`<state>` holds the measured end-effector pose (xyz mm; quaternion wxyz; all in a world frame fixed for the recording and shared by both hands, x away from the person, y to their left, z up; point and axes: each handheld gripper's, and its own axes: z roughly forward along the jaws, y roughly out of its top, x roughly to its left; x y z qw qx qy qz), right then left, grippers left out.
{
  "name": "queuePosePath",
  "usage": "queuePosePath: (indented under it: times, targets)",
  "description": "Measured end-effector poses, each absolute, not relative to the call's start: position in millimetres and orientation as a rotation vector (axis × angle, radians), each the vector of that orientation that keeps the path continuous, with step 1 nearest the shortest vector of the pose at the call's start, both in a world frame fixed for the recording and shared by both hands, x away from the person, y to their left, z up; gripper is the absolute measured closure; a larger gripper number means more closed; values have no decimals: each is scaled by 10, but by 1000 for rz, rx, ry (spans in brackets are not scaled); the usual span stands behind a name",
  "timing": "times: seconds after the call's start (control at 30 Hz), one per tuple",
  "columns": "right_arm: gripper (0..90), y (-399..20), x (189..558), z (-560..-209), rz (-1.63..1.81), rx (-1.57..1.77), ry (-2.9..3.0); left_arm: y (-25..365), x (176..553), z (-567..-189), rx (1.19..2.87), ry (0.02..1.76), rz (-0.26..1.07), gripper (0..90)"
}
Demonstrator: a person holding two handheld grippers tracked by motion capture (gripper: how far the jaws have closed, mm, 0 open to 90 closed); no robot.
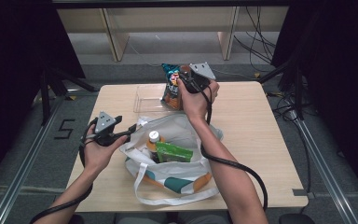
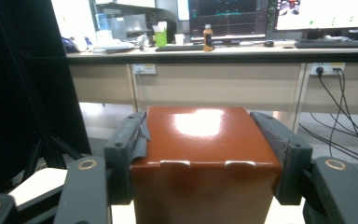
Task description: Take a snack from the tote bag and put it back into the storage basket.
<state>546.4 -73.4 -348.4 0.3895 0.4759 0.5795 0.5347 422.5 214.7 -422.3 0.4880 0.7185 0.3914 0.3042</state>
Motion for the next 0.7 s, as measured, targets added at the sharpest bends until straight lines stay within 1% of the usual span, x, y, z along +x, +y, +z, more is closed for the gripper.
queuePosePath:
  times: [0.17, 0.7]
  targets:
    - [398, -746, 5461, -3509, 1360, 1293, 1427, 2151, 4227, -4221, 1744, 945, 738, 328]
    - [397, -779, 5530, -3511, 1329, 1307, 1410, 2139, 4222, -4222, 1750, 946, 736, 328]
